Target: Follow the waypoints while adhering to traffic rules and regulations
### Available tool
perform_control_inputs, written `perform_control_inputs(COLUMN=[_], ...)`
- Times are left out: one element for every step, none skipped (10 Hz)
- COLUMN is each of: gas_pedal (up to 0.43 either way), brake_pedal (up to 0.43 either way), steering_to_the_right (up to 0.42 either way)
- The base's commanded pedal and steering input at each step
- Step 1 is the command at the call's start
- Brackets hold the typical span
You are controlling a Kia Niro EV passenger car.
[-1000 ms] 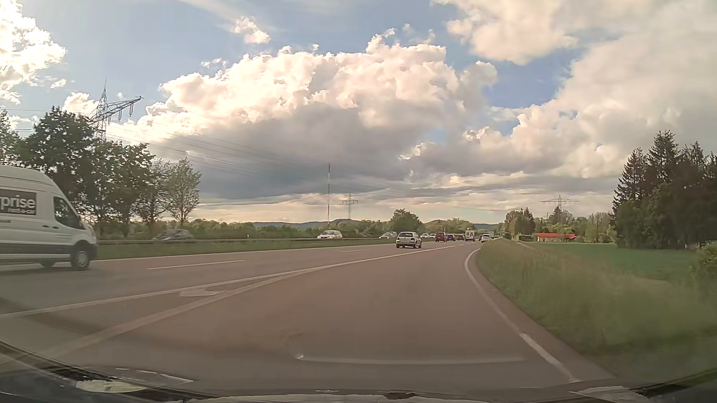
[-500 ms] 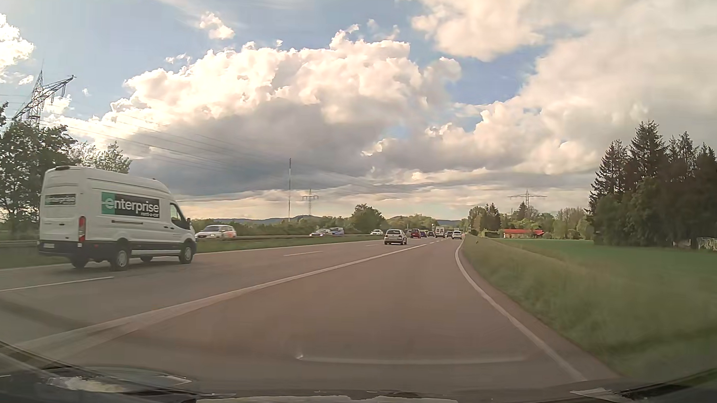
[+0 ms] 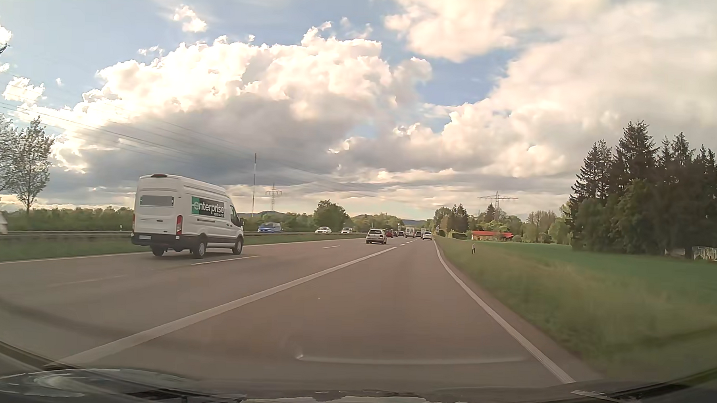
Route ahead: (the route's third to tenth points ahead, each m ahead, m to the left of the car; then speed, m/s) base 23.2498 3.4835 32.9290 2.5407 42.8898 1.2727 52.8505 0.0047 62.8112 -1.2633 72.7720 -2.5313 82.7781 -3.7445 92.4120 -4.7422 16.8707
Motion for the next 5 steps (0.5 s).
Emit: perform_control_inputs(gas_pedal=[0.15, 0.157, 0.157, 0.177, 0.197], brake_pedal=[0.0, 0.0, 0.0, 0.0, 0.0], steering_to_the_right=[0.039, 0.034, 0.033, 0.031, 0.027])
